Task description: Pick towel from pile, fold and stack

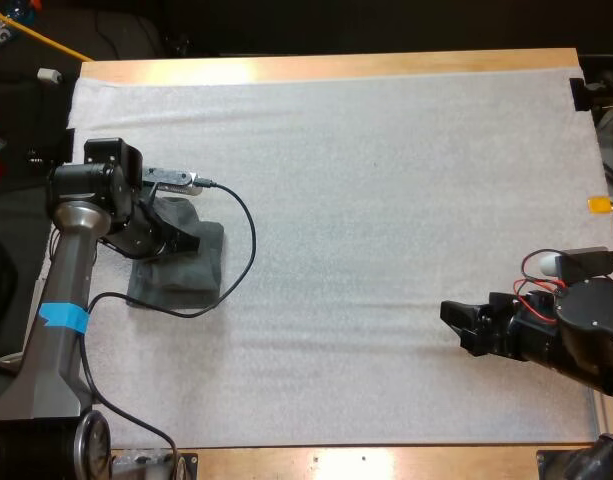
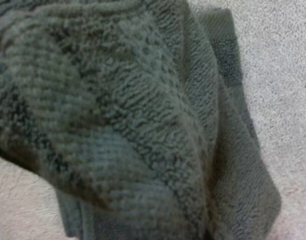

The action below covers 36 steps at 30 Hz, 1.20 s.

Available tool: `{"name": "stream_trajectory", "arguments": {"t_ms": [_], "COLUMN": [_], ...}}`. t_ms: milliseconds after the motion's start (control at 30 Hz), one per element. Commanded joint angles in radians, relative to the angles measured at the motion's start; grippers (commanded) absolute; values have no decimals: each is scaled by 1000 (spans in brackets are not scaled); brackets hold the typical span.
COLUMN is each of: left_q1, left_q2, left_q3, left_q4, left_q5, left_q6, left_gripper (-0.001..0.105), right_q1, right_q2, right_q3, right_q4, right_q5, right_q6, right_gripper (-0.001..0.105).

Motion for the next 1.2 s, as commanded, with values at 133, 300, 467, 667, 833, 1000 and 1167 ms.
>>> {"name": "stream_trajectory", "arguments": {"t_ms": [133, 300, 467, 667, 833, 1000, 1167], "left_q1": [2, 2, 2, 2, 2, 2, 2], "left_q2": [-3, -8, -46, -87, -91, -89, -62], "left_q3": [-5, -5, -5, -5, -5, -5, -2], "left_q4": [0, 0, 0, 2, 27, -7, -61], "left_q5": [-35, -200, -274, -267, -184, -101, -47], "left_q6": [4, -8, -12, -20, -53, -60, -62], "left_gripper": [43, 59, 57, 57, 57, 57, 57], "right_q1": [1, 1, 1, 1, 1, 1, 1], "right_q2": [-7, -7, -7, -7, -7, -7, -7], "right_q3": [-7, -7, -7, -7, -7, -7, -7], "right_q4": [-7, -7, -7, -7, -7, -7, -7], "right_q5": [-9, -30, -32, -32, -32, -32, -32], "right_q6": [-3, -3, -3, -3, -3, -3, 1], "right_gripper": [70, 70, 70, 70, 70, 70, 70]}}
